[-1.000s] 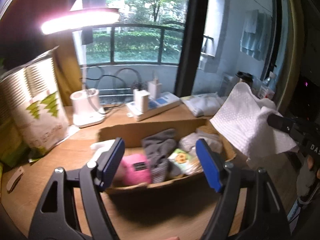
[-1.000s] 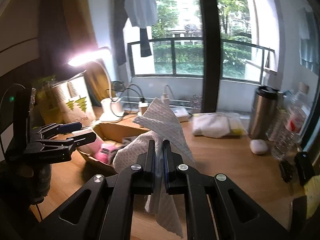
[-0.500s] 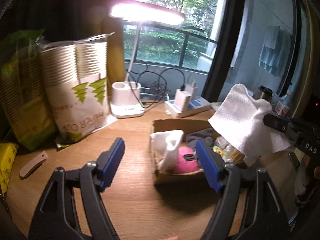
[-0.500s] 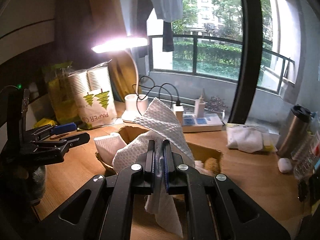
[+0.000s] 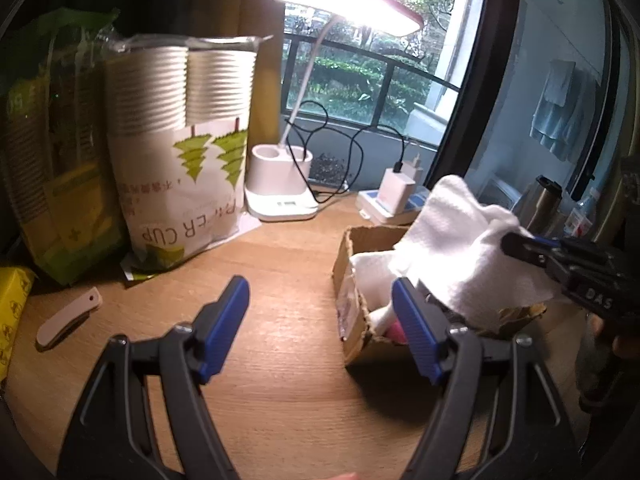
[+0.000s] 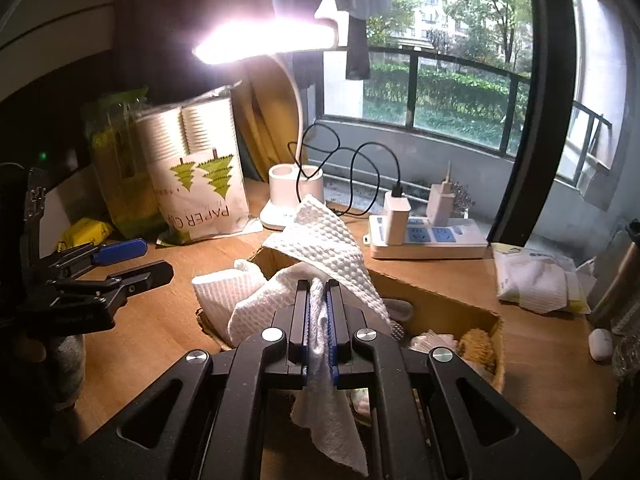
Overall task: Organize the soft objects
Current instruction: 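Carry the paper towel over the box and open the right gripper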
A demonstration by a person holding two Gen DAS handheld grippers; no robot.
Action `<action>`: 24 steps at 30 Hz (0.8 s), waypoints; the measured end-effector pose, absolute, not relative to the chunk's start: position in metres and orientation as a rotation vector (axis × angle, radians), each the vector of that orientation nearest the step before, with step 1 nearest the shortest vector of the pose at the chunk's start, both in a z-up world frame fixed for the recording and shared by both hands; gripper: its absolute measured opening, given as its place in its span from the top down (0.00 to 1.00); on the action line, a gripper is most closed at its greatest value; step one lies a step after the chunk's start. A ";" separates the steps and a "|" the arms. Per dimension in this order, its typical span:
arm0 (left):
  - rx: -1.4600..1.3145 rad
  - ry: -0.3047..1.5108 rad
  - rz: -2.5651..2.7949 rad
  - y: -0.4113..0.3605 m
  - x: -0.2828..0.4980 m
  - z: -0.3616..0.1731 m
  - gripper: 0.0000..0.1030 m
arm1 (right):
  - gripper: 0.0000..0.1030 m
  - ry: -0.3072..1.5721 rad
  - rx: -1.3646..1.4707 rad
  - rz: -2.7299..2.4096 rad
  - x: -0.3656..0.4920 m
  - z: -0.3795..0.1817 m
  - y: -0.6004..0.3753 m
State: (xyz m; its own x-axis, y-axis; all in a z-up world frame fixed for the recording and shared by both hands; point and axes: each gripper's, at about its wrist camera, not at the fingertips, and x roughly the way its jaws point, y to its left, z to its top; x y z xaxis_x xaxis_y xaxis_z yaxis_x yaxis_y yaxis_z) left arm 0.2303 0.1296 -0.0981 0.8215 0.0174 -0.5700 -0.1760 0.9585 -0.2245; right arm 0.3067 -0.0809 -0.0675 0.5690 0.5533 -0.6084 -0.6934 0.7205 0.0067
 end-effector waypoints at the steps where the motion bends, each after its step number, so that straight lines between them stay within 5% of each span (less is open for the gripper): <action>1: -0.274 0.601 0.104 0.130 0.231 -0.100 0.27 | 0.92 0.632 -0.248 0.741 0.309 -0.070 -0.078; 24: -0.320 0.659 0.071 0.140 0.253 -0.127 0.27 | 0.92 0.826 -0.316 0.728 0.344 -0.153 -0.017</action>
